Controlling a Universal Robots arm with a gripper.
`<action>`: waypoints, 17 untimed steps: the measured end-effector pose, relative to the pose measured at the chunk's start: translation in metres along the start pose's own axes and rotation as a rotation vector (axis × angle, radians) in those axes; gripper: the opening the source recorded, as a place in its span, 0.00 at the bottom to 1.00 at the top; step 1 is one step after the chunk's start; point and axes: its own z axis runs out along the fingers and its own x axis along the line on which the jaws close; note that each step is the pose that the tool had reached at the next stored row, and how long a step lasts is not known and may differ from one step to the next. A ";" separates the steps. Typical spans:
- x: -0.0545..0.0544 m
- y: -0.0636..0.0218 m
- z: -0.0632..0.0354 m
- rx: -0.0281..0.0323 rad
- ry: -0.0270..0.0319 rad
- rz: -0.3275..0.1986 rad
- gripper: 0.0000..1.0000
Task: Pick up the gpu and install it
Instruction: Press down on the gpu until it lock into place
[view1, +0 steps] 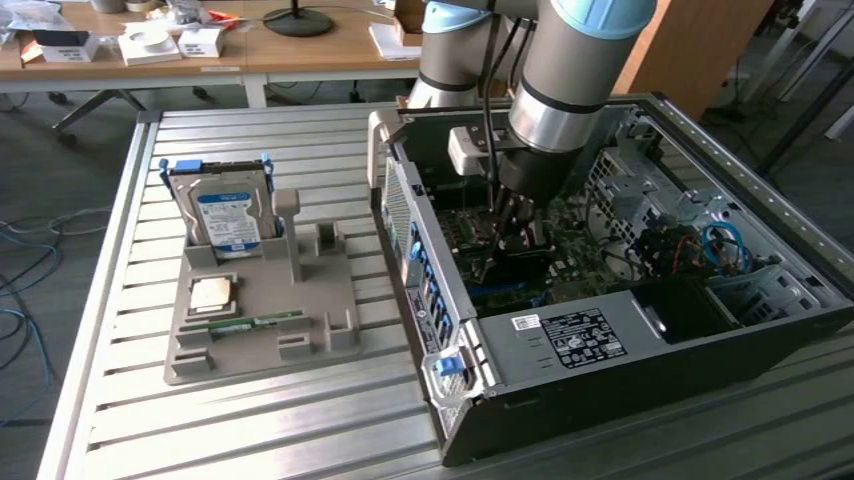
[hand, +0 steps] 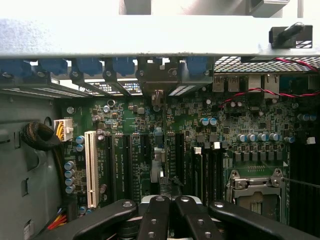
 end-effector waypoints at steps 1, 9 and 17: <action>0.000 0.0000 0.0000 0.0000 0.0000 0.000 0.11; 0.000 0.0005 0.0011 0.0000 0.0000 0.000 0.11; 0.000 0.0005 0.0016 0.0000 0.0001 0.000 0.11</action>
